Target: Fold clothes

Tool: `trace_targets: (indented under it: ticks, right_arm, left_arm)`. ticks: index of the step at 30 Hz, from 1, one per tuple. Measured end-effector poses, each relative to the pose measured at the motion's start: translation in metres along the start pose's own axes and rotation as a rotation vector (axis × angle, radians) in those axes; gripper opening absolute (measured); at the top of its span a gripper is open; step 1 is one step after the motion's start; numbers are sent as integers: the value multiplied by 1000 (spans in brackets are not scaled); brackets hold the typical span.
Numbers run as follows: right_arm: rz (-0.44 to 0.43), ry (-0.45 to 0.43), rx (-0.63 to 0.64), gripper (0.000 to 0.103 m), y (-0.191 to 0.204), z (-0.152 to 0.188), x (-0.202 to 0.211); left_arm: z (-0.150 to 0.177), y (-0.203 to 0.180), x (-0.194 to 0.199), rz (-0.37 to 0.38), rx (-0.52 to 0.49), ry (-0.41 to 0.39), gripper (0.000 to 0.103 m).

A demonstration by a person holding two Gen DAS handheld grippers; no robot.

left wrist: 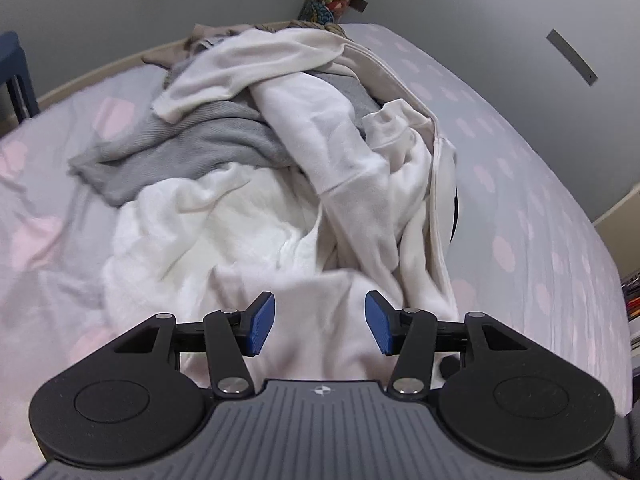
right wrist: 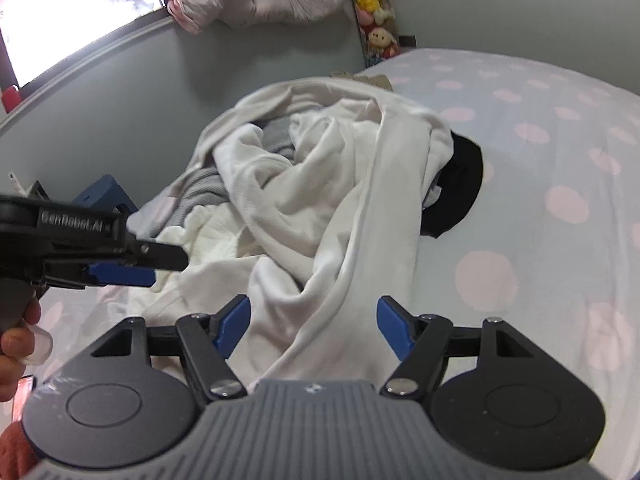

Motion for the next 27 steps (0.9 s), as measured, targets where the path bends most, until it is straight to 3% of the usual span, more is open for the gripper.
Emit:
trace_targets:
  ticks: [3, 7, 8, 9, 12, 13, 14, 21, 27]
  right_arm:
    - [-2, 16, -13, 72, -4, -4, -20]
    - [2, 32, -32, 62, -10, -5, -36]
    - [1, 37, -38, 57, -12, -5, -38]
    - [1, 42, -40, 54, -13, -5, -40]
    - [-8, 50, -36, 33, -16, -3, -40]
    - [-9, 47, -33, 24, -17, -3, -38]
    - [-2, 45, -30, 22, -19, -2, -36]
    - [47, -34, -42, 18, -30, -10, 4]
    - [136, -169, -73, 18, -59, -20, 84]
  left_arm:
    - [-18, -9, -19, 17, -11, -8, 52]
    - [-33, -17, -48, 32, 10, -2, 54]
    - [-35, -18, -56, 24, 12, 6, 48]
    - [-36, -18, -62, 12, 11, 15, 33]
    - [-38, -20, -70, -3, 9, 5, 17]
    - [-38, -22, -68, -5, -1, 0, 14]
    - [-37, -25, -65, -9, -18, -8, 9]
    - [-28, -47, -25, 8, -95, -50, 7]
    - [-22, -85, 38, 76, -158, -124, 7]
Point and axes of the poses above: each gripper's, at about its wrist camera, not at the fingertips, and x roughly against the way its jaws point, y to its left, z to its underside, the point moved 8 cm from there along -x, roughly the way its jaws point, and after that the axes turned 3 degrees about z, right-handed, at the moved point
